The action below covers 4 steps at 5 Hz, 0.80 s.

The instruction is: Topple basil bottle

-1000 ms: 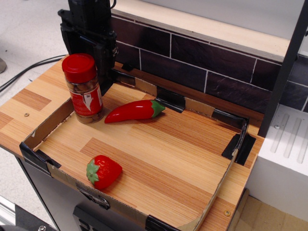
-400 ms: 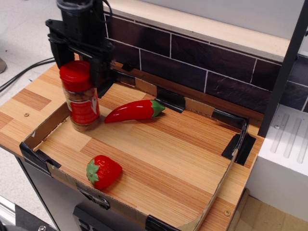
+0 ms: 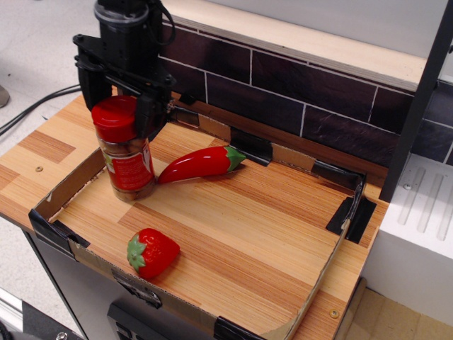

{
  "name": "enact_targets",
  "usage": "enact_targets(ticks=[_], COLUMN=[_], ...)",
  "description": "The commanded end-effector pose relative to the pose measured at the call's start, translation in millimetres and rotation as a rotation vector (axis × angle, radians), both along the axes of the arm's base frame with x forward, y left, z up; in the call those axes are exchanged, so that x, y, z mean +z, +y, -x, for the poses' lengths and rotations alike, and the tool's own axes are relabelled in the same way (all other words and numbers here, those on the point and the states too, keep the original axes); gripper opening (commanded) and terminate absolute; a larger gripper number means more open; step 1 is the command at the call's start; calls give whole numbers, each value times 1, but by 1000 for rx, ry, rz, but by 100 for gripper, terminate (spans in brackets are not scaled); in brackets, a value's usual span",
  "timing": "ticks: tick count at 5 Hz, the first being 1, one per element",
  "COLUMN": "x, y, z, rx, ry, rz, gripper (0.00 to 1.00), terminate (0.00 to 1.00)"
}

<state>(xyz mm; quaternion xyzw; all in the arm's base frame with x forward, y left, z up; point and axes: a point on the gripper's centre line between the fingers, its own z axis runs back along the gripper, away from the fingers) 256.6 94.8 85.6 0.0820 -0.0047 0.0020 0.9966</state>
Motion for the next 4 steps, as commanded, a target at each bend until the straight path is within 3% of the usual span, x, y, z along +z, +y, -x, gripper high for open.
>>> enact_targets(ticks=[1,2,3,4], x=[9,8,7,17], y=[10,13,18,22], z=[-5,-2,1,0], rx=[-72,-106,-151,-147], ry=[23,38,79,80], rz=[4,15,26,33], gripper=[100,0,0,0], terminate=[0,0,0,0])
